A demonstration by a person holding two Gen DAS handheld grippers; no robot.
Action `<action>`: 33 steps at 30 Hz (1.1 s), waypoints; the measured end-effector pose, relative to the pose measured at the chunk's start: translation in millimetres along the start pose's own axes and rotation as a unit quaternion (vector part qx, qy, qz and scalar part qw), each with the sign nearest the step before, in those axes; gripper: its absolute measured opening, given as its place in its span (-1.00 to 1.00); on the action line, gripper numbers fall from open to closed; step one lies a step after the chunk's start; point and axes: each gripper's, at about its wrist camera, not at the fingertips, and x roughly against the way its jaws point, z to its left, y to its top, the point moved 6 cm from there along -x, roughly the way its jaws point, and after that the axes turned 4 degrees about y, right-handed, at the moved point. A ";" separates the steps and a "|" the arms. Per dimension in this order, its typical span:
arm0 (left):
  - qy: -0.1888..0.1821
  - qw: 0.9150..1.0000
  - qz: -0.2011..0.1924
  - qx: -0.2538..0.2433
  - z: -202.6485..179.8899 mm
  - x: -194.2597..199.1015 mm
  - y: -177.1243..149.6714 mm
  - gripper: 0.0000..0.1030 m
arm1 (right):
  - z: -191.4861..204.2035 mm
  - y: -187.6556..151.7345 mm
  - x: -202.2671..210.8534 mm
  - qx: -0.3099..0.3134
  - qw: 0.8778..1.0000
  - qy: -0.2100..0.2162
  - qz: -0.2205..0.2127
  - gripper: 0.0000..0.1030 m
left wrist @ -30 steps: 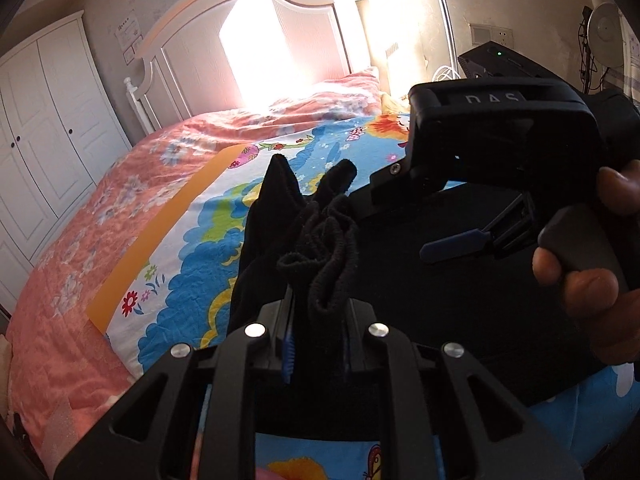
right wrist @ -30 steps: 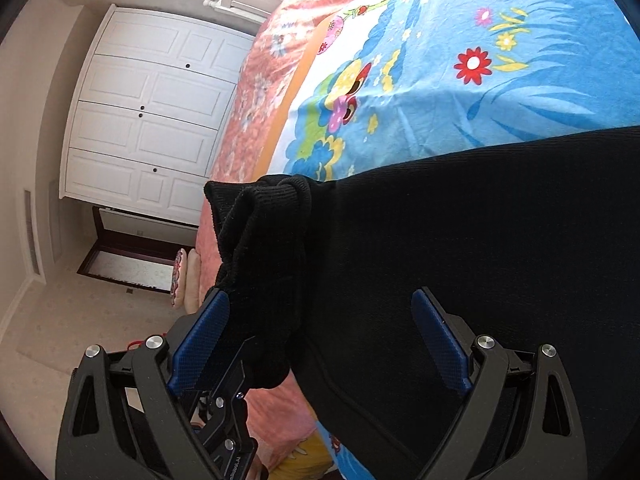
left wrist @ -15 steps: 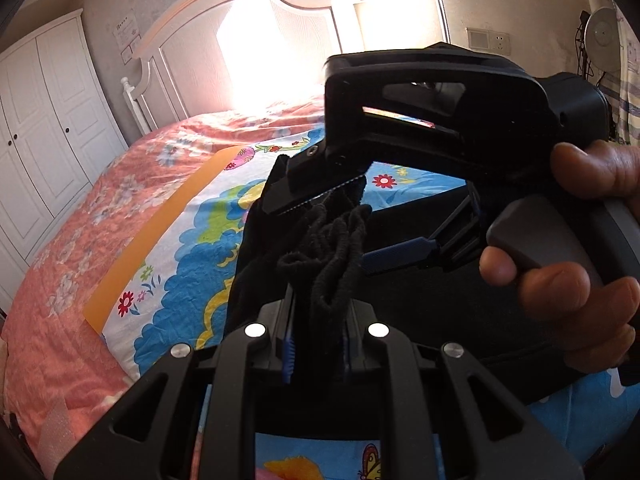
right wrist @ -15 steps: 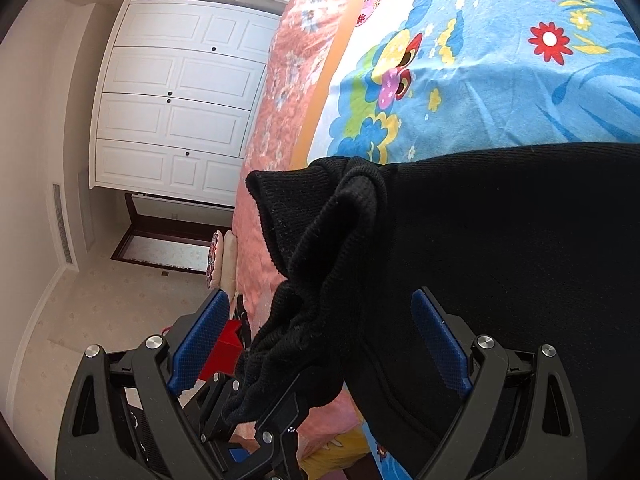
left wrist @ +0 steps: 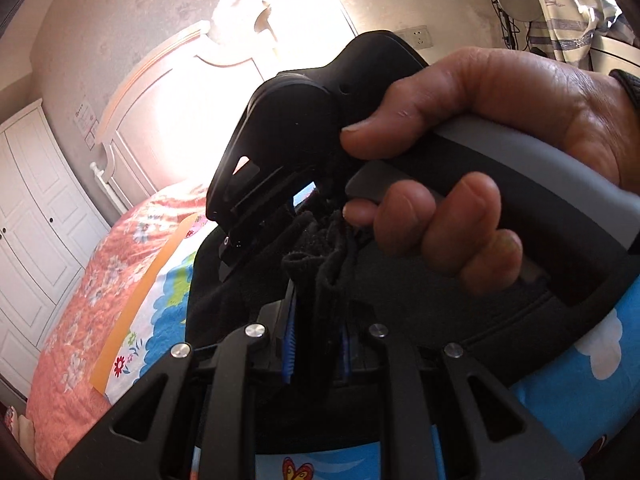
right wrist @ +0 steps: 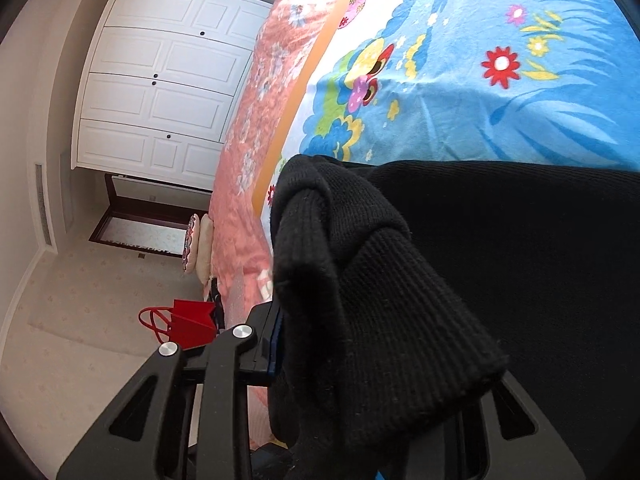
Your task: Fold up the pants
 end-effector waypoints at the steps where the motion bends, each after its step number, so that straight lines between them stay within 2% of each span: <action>1: -0.001 1.000 -0.010 -0.002 -9.3 3.6 4.7 -0.69 | -2.1 -4.1 13.5 0.007 1.000 -0.003 -0.007 -0.40; 5: -0.017 0.999 -0.044 -0.021 -53.3 14.0 23.9 -0.69 | -16.5 -21.8 68.2 0.027 0.998 -0.039 -0.045 -0.44; 13: -0.065 0.992 -0.087 -0.058 -136.1 17.7 63.6 -0.68 | -67.8 -45.1 167.4 -0.007 0.991 -0.076 -0.112 -0.46; 19: -0.086 0.989 -0.080 -0.087 -170.5 14.9 61.6 -0.66 | -100.7 -66.4 190.3 -0.034 0.989 -0.081 -0.118 -0.46; 21: -0.098 0.989 -0.069 -0.090 -177.7 10.9 57.6 -0.46 | -111.1 -67.9 186.8 -0.043 0.989 -0.081 -0.114 -0.46; 22: -0.104 0.989 -0.064 -0.084 -177.0 10.4 55.4 -0.23 | -116.6 -68.8 186.1 -0.048 0.989 -0.083 -0.111 -0.46; 24: -0.122 0.988 -0.064 -0.062 -167.6 16.0 51.0 0.09 | -121.4 -69.7 185.8 -0.054 0.989 -0.079 -0.109 -0.44; 25: -0.130 0.988 -0.064 -0.048 -158.9 19.7 47.2 0.17 | -120.7 -69.9 185.8 -0.056 0.990 -0.073 -0.109 -0.38; 28: -0.113 0.992 -0.056 -0.008 -119.1 24.3 25.6 0.26 | -123.6 -70.2 189.4 -0.058 0.989 -0.077 -0.109 -0.28; 30: -0.082 0.996 -0.042 0.016 -82.4 27.4 3.8 0.29 | -121.9 -68.7 190.1 -0.060 0.989 -0.076 -0.112 -0.27; 33: -0.022 0.999 -0.022 0.006 -27.5 21.5 -30.8 0.35 | -123.9 -70.7 191.0 -0.057 0.989 -0.079 -0.113 -0.26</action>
